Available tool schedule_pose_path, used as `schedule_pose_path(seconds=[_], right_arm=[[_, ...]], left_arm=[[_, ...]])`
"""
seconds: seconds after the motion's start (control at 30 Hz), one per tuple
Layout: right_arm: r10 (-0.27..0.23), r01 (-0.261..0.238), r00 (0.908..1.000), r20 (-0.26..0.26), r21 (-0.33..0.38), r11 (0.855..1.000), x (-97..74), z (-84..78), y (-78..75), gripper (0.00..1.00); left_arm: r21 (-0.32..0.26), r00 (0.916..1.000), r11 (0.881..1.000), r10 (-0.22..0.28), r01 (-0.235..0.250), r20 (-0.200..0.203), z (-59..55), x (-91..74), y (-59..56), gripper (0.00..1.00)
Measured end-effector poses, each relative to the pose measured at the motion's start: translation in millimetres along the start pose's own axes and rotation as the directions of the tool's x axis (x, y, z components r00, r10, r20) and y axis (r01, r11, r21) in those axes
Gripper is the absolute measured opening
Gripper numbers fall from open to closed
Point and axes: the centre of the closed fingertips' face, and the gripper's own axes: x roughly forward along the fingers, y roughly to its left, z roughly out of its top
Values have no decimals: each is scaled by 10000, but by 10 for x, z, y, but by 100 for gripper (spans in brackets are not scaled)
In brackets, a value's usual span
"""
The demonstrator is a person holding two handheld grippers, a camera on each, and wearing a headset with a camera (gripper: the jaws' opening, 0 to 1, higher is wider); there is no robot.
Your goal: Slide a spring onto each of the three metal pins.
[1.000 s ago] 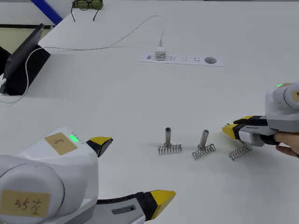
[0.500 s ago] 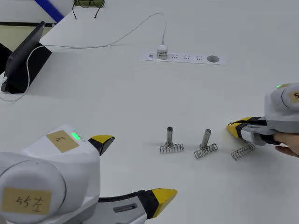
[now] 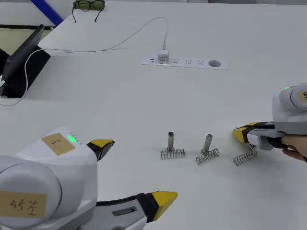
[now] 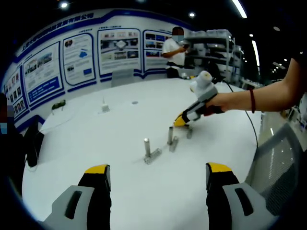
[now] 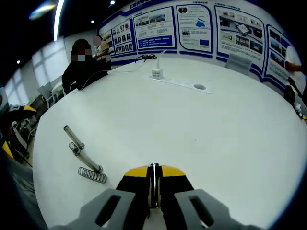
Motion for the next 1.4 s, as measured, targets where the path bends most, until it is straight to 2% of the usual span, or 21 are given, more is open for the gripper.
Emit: schedule_pose_path(seconds=[0.67, 1.0, 1.4], right_arm=[[266, -263, 9988, 401, -73, 9996, -245, 120, 139, 9], [247, -233, 9993, 263, -520, 9984, -364, 86, 179, 9], [-52, 58, 10000, 65, -971, 9953, -472, 19, 223, 9]], left_arm=[[-48, 9998, 10000, -7, 8, 205, 50, -42, -10, 82], [67, 9997, 10000, -54, 52, 242, 68, -56, -41, 82], [185, 9995, 9997, -133, 128, 294, 88, -82, -91, 81]])
